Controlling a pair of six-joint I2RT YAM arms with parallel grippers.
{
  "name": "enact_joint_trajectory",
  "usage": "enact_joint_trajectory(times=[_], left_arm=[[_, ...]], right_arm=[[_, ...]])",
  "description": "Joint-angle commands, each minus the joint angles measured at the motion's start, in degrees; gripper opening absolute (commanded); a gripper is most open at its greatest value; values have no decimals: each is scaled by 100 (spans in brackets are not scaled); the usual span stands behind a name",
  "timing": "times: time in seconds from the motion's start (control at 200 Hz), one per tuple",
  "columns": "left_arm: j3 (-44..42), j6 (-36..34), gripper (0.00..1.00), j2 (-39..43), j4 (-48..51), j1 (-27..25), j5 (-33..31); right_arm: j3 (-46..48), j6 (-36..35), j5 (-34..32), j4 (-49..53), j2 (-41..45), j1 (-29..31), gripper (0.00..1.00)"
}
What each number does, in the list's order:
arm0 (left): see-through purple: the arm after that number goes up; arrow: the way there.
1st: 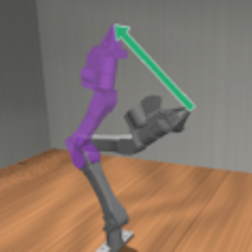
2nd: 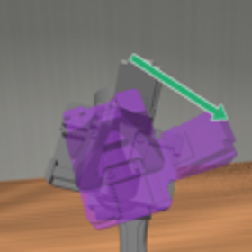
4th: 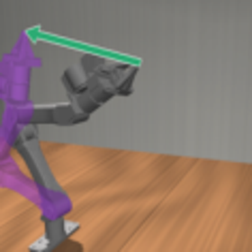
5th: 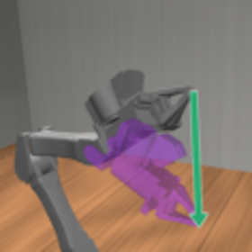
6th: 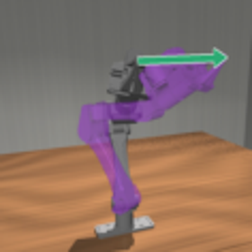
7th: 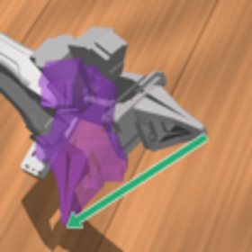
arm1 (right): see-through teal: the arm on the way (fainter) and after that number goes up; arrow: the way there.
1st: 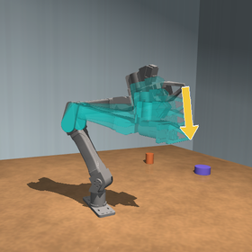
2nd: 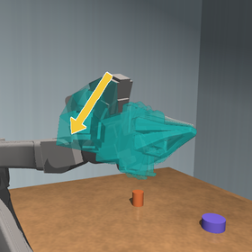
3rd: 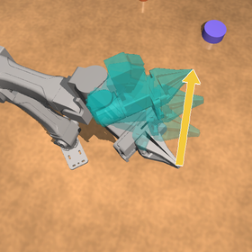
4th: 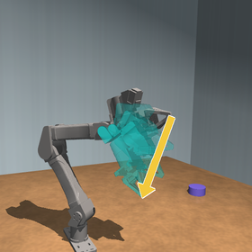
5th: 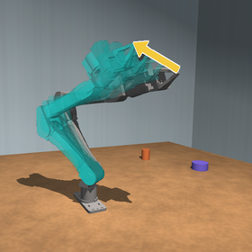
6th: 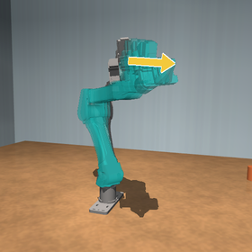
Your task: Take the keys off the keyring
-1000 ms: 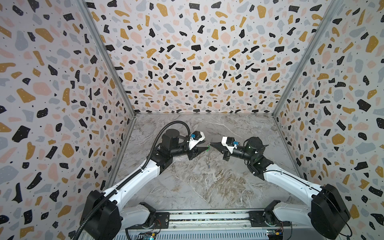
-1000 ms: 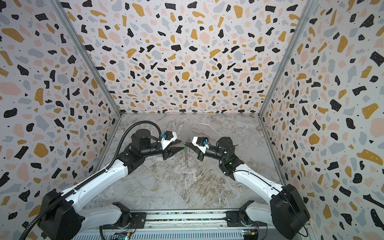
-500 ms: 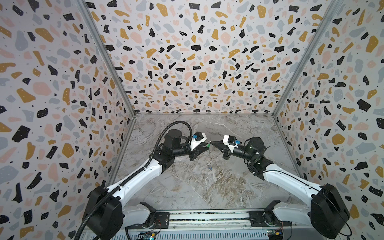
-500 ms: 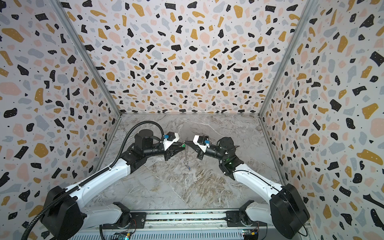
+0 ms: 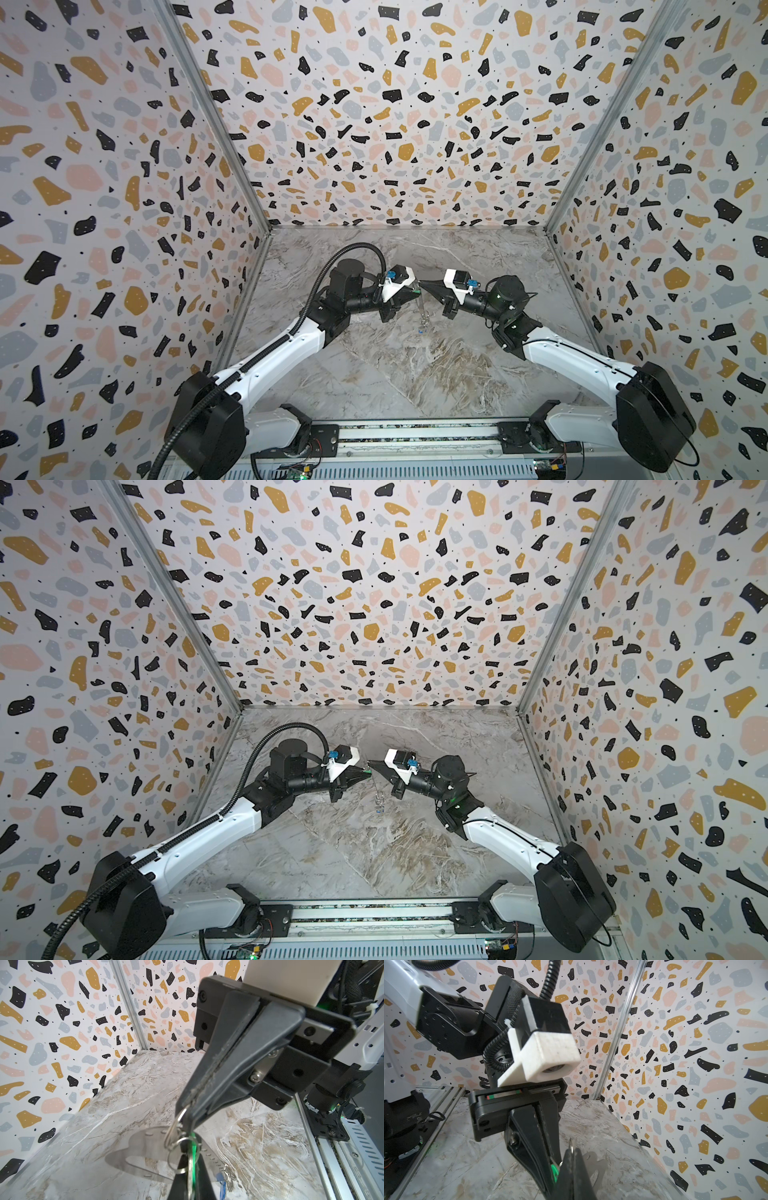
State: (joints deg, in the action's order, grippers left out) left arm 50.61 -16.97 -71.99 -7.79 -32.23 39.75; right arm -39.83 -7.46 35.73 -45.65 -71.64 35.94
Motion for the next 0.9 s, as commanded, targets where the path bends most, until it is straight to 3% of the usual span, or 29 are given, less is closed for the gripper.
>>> enact_joint_trajectory(times=[0.0,0.621,0.891], left_arm=[[121,-160,0,-4,-70,-98,-140],[547,-561,0,-281,534,-223,-185],[385,-432,0,-265,813,78,-682]], right_arm=[[-24,166,-365,-374,64,75,0],[140,312,-551,-702,35,203,0],[293,191,-964,-401,163,45,0]])
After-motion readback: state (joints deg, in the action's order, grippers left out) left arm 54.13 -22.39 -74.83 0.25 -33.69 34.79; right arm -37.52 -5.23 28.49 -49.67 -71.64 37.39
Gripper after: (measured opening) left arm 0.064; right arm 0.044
